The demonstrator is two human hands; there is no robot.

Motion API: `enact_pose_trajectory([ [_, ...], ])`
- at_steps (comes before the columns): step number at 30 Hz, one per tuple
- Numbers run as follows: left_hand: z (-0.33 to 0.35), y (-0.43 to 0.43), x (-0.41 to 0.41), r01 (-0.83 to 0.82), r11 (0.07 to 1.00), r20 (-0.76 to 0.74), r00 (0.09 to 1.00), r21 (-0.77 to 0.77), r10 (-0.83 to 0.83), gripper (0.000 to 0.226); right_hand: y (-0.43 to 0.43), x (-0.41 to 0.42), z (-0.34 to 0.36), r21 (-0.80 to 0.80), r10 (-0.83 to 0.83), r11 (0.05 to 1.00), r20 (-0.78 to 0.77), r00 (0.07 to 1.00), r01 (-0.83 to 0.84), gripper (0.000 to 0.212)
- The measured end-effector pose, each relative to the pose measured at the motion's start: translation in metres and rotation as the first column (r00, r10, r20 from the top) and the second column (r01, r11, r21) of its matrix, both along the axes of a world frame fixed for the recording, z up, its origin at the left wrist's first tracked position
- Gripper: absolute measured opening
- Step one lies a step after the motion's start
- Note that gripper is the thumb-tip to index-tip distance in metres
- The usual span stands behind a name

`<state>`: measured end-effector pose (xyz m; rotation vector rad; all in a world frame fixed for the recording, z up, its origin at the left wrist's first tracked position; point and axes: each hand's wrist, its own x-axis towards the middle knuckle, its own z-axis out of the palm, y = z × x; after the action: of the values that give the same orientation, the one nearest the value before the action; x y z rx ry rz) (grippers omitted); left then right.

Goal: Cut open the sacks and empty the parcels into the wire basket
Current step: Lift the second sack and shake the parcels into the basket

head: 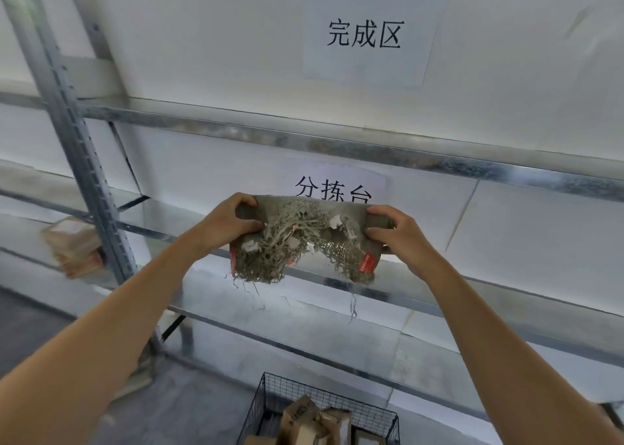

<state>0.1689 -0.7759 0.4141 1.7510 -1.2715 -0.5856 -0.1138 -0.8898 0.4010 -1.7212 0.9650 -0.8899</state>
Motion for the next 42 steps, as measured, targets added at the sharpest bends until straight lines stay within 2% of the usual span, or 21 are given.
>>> enact_pose_trajectory([
  [7, -0.019, 0.071, 0.043, -0.237, 0.972, 0.007, 0.972, -0.006, 0.237, 0.049, 0.019, 0.071, -0.018, 0.004, 0.190, 0.982, -0.025, 0.981, -0.190, 0.037],
  [15, -0.022, 0.160, 0.103, -0.424, 0.905, 0.109, 0.899, -0.020, 0.424, 0.045, 0.076, 0.157, -0.021, 0.063, 0.343, 0.937, 0.035, 0.939, -0.344, 0.038],
  [21, -0.028, 0.240, 0.151, -0.496, 0.867, 0.102, 0.862, -0.036, 0.497, 0.049, 0.137, 0.223, -0.026, 0.031, 0.413, 0.910, 0.023, 0.910, -0.414, 0.037],
  [30, -0.035, 0.359, 0.242, -0.537, 0.844, 0.117, 0.837, -0.009, 0.534, 0.051, 0.247, 0.323, -0.035, -0.017, 0.424, 0.905, 0.001, 0.906, -0.424, 0.036],
  [42, -0.054, 0.451, 0.334, -0.558, 0.830, 0.058, 0.829, -0.004, 0.557, 0.052, 0.333, 0.426, -0.044, -0.040, 0.426, 0.903, -0.061, 0.903, -0.428, 0.038],
])
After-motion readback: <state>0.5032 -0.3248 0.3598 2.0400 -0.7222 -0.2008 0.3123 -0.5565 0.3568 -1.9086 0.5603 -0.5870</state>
